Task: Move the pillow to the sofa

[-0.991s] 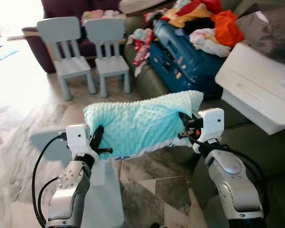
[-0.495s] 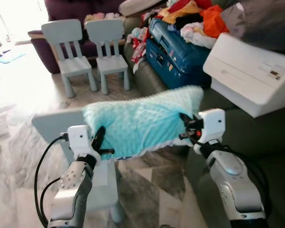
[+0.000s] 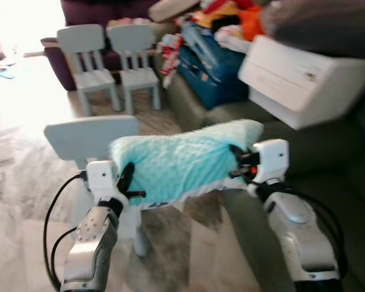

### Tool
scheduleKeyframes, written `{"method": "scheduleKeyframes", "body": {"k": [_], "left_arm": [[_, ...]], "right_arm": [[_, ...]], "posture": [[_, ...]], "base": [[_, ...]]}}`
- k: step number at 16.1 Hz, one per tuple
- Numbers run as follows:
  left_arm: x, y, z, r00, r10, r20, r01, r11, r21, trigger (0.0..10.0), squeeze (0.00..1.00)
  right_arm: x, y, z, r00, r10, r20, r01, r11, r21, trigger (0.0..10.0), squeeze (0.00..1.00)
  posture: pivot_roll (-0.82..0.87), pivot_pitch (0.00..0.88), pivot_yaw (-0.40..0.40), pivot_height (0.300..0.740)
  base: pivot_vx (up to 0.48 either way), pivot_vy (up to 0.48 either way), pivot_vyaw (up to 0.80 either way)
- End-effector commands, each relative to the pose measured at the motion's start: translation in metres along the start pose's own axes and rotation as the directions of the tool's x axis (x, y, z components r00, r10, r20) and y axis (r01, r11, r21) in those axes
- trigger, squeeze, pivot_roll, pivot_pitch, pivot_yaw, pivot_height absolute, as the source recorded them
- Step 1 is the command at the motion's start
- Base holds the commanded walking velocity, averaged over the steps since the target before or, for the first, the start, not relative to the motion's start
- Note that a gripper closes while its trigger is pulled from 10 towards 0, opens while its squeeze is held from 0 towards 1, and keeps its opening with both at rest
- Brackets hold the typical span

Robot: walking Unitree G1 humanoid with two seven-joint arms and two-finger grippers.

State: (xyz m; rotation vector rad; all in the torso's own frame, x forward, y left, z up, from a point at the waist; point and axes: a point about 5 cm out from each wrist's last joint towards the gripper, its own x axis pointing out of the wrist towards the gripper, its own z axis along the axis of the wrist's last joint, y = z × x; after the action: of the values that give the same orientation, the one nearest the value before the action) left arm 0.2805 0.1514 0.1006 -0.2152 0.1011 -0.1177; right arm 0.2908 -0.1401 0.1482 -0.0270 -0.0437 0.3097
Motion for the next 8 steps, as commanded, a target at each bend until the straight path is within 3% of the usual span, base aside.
{"method": "scheduleKeyframes", "body": {"k": [1, 2, 8], "left_arm": [[-0.0004, 0.0034, 0.0038, 1.0, 0.006, 0.012, -0.006, 1.0, 0.01, 10.0, 0.0], [0.0, 0.0034, 0.0036, 1.0, 0.005, 0.013, -0.005, 1.0, 0.009, 10.0, 0.0], [0.0045, 0.0066, 0.0075, 1.0, 0.015, 0.027, -0.015, 1.0, 0.004, 10.0, 0.0]], "right_arm": [[0.003, 0.0055, 0.0067, 0.999, 0.019, 0.029, -0.019, 1.0, 0.004, 10.0, 0.0], [0.0036, 0.0051, 0.0068, 0.999, 0.021, 0.028, -0.021, 1.0, 0.001, 10.0, 0.0], [0.0053, 0.0052, 0.0068, 0.999, 0.026, 0.028, -0.026, 1.0, -0.005, 10.0, 0.0]], "posture": [[-0.18, 0.007, -0.02, 0.74], [-0.18, 0.006, -0.021, 0.74], [-0.18, 0.0, -0.022, 0.74]], "base": [[-0.341, 0.0, 0.0], [-0.322, 0.0, 0.0], [0.0, 0.0, 0.0]]}}
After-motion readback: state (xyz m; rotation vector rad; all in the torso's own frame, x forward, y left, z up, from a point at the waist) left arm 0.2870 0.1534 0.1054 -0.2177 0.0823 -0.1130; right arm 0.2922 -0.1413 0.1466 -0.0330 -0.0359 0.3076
